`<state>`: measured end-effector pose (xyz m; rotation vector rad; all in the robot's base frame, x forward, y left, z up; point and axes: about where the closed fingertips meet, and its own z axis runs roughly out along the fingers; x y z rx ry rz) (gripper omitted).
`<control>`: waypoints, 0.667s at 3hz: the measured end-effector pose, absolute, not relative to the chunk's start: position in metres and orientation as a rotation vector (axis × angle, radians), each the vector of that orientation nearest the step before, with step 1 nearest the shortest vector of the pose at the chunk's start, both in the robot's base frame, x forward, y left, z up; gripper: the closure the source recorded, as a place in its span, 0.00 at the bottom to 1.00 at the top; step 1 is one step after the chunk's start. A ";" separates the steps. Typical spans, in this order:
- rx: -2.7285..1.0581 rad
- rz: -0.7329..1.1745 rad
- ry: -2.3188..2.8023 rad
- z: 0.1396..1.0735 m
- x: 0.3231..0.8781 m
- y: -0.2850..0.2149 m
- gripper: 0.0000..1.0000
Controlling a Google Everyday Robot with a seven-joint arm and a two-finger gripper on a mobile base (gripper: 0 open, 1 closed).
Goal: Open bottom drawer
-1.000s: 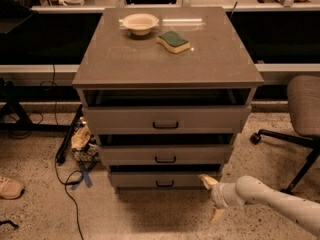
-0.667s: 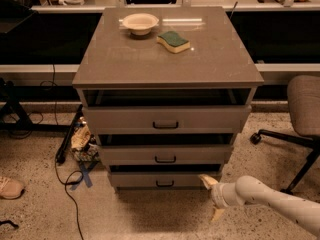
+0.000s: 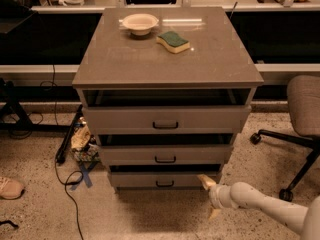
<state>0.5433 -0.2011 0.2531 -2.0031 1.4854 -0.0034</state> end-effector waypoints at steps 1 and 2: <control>-2.008 -0.051 1.470 0.228 0.563 -0.202 0.00; -1.986 -0.066 1.464 0.209 0.588 -0.195 0.00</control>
Offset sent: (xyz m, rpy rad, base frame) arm 0.0839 0.0068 -0.0653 0.0020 -0.0887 -0.0369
